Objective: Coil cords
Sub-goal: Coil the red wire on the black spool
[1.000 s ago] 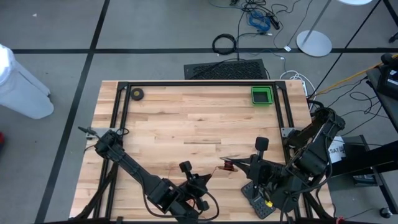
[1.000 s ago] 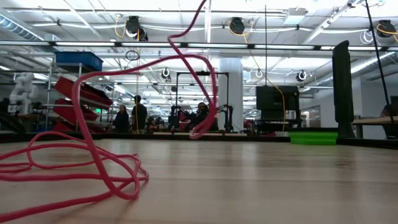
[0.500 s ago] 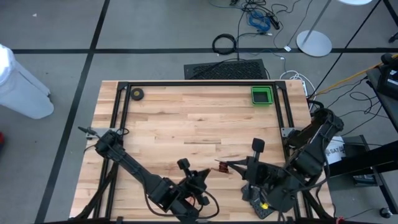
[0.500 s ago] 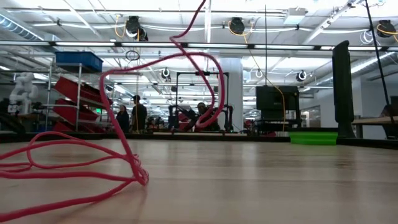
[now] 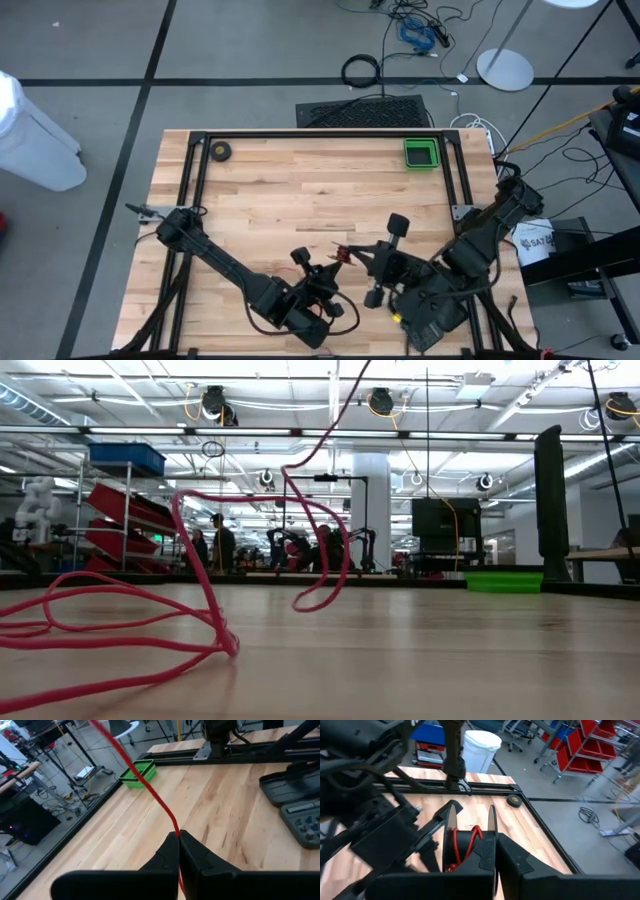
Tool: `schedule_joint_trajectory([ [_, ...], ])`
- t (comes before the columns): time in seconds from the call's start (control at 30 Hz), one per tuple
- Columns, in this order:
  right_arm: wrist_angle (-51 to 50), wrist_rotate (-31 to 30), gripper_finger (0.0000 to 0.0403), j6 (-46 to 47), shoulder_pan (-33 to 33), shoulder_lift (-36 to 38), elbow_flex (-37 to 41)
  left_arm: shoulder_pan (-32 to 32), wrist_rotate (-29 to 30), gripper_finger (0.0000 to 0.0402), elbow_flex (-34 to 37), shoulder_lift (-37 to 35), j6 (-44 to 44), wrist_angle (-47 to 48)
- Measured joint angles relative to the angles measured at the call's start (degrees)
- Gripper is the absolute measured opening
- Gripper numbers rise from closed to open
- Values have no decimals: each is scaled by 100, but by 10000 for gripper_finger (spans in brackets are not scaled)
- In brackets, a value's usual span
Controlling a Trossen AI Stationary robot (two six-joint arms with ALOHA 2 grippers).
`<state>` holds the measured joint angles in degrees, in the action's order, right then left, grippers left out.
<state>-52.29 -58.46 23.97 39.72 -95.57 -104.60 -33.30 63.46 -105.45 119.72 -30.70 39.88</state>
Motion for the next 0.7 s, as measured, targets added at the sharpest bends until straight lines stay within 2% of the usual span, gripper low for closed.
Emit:
schedule_joint_trajectory([
  [0.47, 67, 51, 0, -109, -593, -437, 0, -29, 192, 2, 15, 0, 604, -358],
  [0.7, 66, 633, 0, -129, -758, -472, 0, -139, 319, 2, -20, -143, 767, -339],
])
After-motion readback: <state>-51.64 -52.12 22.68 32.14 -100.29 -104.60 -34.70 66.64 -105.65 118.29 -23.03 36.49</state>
